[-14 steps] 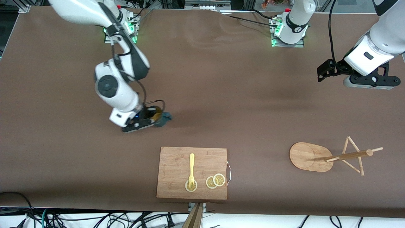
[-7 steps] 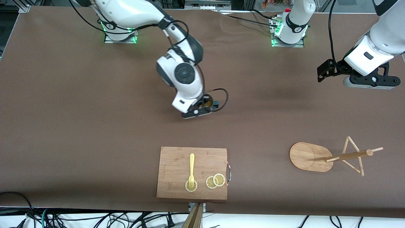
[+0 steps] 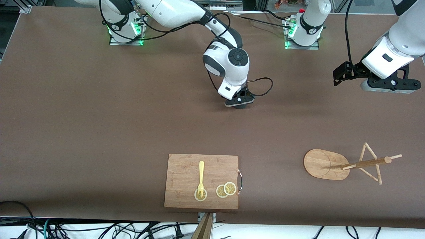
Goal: Pass cup and hang on rack
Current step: 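Carry the teal mug with the right gripper toward the table middle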
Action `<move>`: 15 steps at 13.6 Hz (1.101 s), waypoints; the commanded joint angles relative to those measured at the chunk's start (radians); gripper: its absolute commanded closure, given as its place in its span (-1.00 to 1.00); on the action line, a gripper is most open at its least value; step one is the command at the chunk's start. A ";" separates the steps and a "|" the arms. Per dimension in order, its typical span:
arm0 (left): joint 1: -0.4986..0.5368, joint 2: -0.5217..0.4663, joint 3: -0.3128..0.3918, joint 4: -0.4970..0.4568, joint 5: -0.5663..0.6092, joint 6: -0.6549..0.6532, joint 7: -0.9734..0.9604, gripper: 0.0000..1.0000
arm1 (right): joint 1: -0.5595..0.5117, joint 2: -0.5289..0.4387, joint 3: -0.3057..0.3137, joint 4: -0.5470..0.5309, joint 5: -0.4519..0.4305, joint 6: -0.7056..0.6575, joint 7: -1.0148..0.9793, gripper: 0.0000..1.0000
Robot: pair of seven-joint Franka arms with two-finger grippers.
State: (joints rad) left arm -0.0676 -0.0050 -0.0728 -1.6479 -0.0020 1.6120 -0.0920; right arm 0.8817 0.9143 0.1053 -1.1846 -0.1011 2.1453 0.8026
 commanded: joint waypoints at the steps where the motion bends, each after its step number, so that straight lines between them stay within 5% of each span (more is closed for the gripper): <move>1: -0.008 -0.006 -0.001 0.007 0.020 0.002 -0.011 -1.00 | 0.005 0.026 -0.004 0.039 -0.017 0.021 0.041 1.00; 3: -0.008 -0.007 -0.001 0.007 0.022 0.002 -0.011 -1.00 | 0.010 0.031 -0.006 0.039 -0.019 0.022 0.046 1.00; 8: -0.008 0.000 -0.007 0.008 0.020 0.002 -0.011 -1.00 | 0.008 0.025 -0.007 0.037 -0.019 0.010 0.043 0.59; 15: -0.008 0.008 -0.007 0.007 0.020 -0.004 -0.003 -1.00 | -0.004 -0.038 -0.012 0.040 -0.009 -0.068 0.037 0.47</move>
State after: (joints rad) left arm -0.0677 -0.0031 -0.0797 -1.6485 -0.0020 1.6120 -0.0920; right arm 0.8781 0.8969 0.0935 -1.1415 -0.1011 2.1175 0.8249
